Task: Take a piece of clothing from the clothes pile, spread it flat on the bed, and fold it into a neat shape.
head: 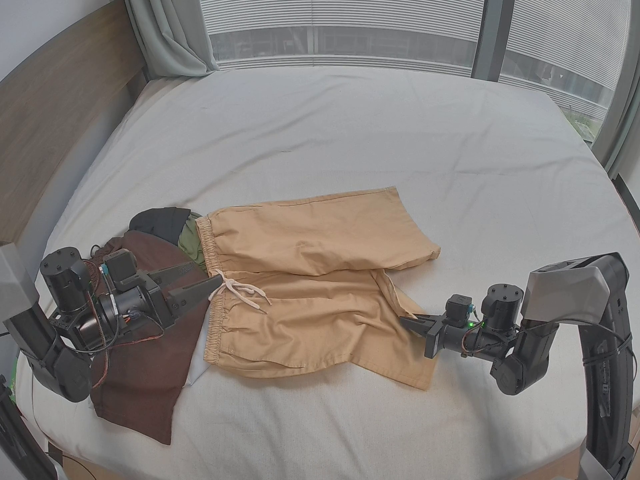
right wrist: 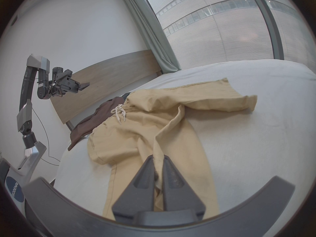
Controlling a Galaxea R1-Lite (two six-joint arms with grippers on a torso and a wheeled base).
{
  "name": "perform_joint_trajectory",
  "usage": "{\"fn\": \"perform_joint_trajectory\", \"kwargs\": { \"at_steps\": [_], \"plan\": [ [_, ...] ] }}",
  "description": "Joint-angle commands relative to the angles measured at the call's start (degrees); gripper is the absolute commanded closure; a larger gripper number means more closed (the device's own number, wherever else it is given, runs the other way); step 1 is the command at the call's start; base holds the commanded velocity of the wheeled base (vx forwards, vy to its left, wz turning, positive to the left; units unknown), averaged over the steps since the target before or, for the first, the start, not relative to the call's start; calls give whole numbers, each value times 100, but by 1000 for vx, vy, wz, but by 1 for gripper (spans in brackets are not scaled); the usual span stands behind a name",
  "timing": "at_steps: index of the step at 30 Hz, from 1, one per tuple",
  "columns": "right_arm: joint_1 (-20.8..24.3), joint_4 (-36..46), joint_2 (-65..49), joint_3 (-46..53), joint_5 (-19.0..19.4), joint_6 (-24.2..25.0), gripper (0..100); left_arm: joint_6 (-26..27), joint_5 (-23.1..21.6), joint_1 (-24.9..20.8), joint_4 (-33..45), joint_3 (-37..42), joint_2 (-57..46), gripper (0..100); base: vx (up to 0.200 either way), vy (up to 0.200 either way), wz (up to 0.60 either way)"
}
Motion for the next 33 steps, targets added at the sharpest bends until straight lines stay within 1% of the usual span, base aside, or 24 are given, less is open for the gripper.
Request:
{"fn": "perform_joint_trajectory", "kwargs": {
  "at_steps": [1, 9, 19, 24, 33],
  "plan": [
    [-197, -8, -175, -15, 3, 1, 100, -3, -1, -2, -4, -31, 6, 0, 0, 0, 0],
    [-548, 1, -175, -208, 3, 19, 100, 6, 8, -2, -4, -40, 23, 0, 0, 0, 0],
    [-785, 19, -105, -507, -14, 27, 100, 6, 8, -2, -4, -57, 41, 0, 0, 0, 0],
    [-803, 19, -52, -727, -23, 89, 100, 6, 8, -2, -4, -57, 58, 0, 0, 0, 0],
    [-1093, 19, 273, -1166, -32, 98, 100, -3, 8, -11, -4, -57, 58, 0, 0, 0, 0]
  ]
}}
